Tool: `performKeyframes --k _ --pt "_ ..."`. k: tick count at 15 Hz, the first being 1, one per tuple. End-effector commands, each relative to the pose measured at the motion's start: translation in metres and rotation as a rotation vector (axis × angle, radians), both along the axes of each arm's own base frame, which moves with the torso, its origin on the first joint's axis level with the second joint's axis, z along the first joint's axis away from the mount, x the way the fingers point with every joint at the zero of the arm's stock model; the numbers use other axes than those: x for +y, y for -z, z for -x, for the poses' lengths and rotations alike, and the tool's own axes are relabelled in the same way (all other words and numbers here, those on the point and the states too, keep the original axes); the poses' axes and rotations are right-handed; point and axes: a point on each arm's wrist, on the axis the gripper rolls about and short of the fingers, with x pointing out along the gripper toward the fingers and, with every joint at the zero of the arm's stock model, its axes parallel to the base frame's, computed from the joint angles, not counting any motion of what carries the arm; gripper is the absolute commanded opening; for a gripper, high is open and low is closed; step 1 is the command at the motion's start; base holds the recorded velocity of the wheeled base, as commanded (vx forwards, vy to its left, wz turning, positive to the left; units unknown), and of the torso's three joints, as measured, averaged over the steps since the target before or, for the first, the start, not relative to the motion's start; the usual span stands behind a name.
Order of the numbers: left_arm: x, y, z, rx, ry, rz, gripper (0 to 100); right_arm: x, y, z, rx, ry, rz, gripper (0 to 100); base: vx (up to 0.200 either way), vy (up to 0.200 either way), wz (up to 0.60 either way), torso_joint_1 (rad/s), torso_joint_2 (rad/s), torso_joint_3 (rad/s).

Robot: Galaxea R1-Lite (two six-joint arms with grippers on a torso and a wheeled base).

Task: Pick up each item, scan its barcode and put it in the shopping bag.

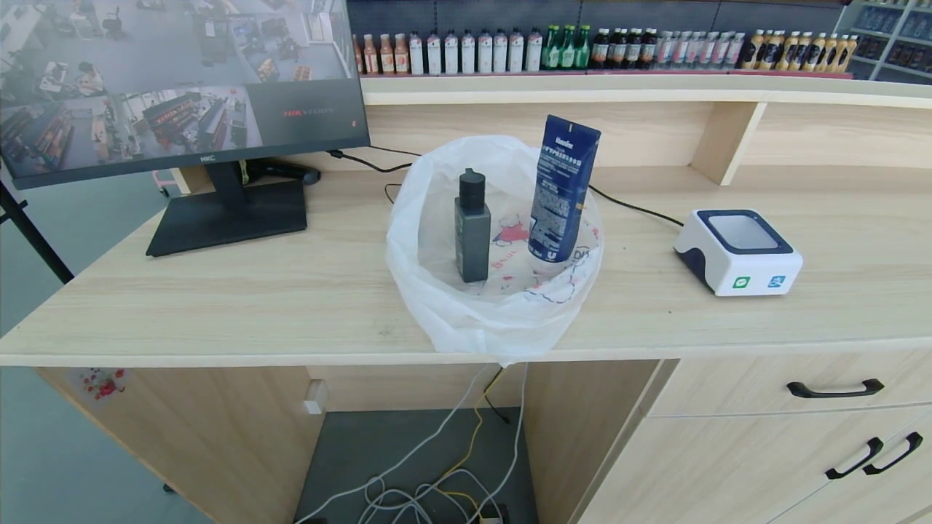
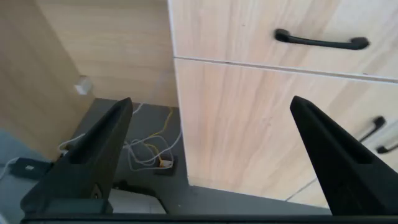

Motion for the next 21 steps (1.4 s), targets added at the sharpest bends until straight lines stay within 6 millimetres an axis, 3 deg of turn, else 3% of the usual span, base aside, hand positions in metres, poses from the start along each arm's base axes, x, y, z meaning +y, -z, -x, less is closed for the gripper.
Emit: performKeyframes --k 1,13,21 --pt "0.0000 0.0000 0.0000 0.000 0.000 0.000 100 0.0009 0.0017 0.0064 -0.082 0.013 -0.019 100 0.000 0.000 0.00 0.000 0.00 0.000" --pt "0.0000 0.0000 0.0000 0.000 0.000 0.003 100 0.0010 0.0020 0.0068 -0.086 0.009 -0.008 100 0.000 0.000 0.00 0.000 0.00 0.000" --pt "0.0000 0.0000 0.0000 0.000 -0.002 0.005 100 0.0010 0.0020 0.0068 -0.086 0.009 -0.008 100 0.000 -0.200 0.00 0.008 0.00 -0.001"
